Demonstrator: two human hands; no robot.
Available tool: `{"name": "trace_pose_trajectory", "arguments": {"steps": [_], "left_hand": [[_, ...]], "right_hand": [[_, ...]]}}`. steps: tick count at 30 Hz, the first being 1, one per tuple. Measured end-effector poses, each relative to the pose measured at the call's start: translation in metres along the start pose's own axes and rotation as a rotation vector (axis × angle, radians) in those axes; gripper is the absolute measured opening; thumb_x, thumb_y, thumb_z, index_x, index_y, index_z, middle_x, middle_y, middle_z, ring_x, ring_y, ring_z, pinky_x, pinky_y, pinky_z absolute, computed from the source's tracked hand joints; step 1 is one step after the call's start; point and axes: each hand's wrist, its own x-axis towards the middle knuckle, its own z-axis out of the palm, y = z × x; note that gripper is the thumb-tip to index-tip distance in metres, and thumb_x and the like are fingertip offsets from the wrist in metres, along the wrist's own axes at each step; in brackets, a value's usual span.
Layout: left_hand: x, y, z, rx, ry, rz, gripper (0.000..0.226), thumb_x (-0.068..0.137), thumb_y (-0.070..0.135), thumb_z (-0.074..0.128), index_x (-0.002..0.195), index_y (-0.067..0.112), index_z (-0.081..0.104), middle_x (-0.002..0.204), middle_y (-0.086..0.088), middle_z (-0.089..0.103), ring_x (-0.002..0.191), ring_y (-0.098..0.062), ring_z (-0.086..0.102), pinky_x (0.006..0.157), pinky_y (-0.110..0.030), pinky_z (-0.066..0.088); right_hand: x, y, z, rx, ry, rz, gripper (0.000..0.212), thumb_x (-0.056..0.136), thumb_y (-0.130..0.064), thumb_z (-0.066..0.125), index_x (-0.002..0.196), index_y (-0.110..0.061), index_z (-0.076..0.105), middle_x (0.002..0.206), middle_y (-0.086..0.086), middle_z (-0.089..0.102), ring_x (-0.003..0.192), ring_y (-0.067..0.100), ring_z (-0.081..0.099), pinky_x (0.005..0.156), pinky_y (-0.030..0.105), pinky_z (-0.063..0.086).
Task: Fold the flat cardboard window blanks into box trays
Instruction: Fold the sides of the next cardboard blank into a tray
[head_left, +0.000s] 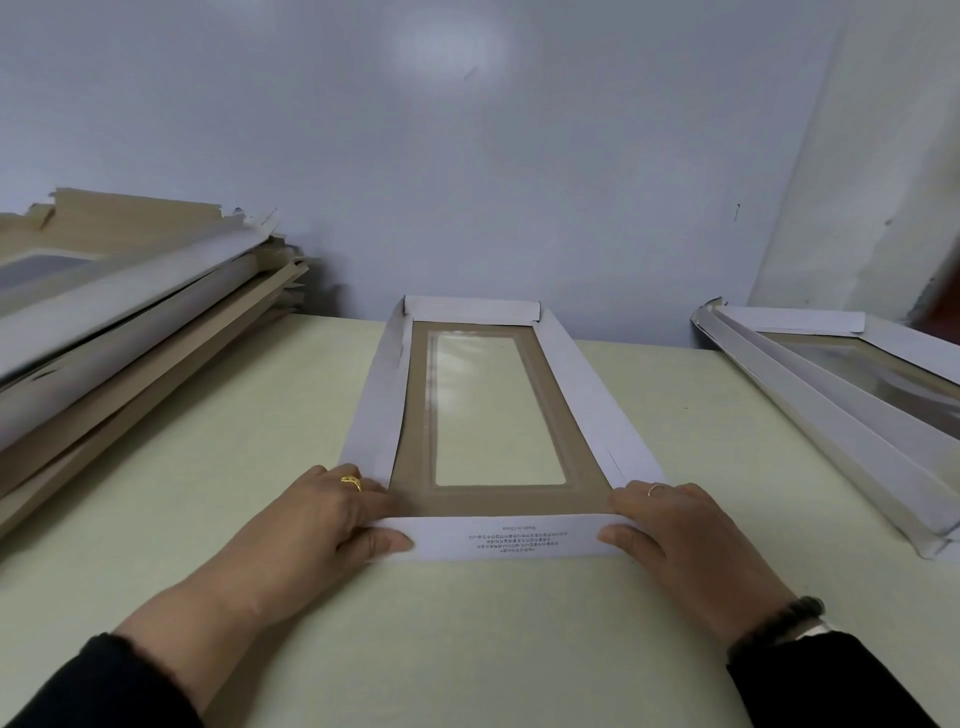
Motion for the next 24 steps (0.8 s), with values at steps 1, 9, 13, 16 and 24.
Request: {"name": "trace_pose_trajectory", "arguments": {"steps": [1,9,13,16,24], "left_hand": [[0.000,0.000,0.000,0.010,0.004,0.003,0.071,0.075,0.070,0.011,0.101,0.032,0.065,0.093,0.018,0.060,0.089,0.001,0.046,0.078,-0.016,0.030],[-0.002,0.004,-0.001,-0.047,0.028,-0.027,0.030,0.085,0.061,0.033,0.071,0.037,0.045,0.080,0.012,0.051,0.073,0.004,0.038,0.069,-0.016,0.028],[0.000,0.010,0.001,-0.212,0.028,-0.020,0.013,0.092,0.029,0.056,0.088,0.040,0.062,0.084,0.018,0.060,0.078,-0.003,0.043,0.074,-0.018,0.032],[0.000,0.007,-0.002,-0.307,0.015,-0.044,0.017,0.089,0.027,0.060,0.076,0.037,0.064,0.081,0.013,0.061,0.077,-0.008,0.046,0.071,-0.017,0.035],[-0.003,0.000,0.001,-0.151,0.019,-0.080,0.030,0.089,0.045,0.051,0.113,0.033,0.063,0.115,0.026,0.057,0.099,-0.002,0.047,0.087,-0.022,0.040]], "right_hand": [[0.000,0.000,0.001,-0.001,0.003,-0.006,0.025,0.096,-0.040,0.037,0.101,-0.021,0.053,0.098,-0.008,0.055,0.093,0.013,0.049,0.073,0.020,0.022],[-0.001,0.000,-0.001,-0.010,-0.020,-0.006,0.017,0.097,-0.042,0.032,0.088,-0.028,0.034,0.087,-0.014,0.039,0.092,0.008,0.047,0.079,0.017,0.026],[-0.002,0.000,-0.001,-0.014,-0.016,-0.012,0.016,0.097,-0.042,0.033,0.089,-0.028,0.035,0.087,-0.014,0.040,0.094,0.009,0.047,0.079,0.018,0.025],[-0.002,0.000,0.000,0.005,0.002,-0.015,0.017,0.097,-0.041,0.035,0.089,-0.027,0.041,0.088,-0.012,0.045,0.091,0.011,0.048,0.073,0.018,0.022],[-0.001,0.002,0.003,0.029,0.018,-0.021,0.025,0.096,-0.038,0.040,0.094,-0.018,0.054,0.087,-0.009,0.050,0.088,0.016,0.050,0.071,0.020,0.021]]}}
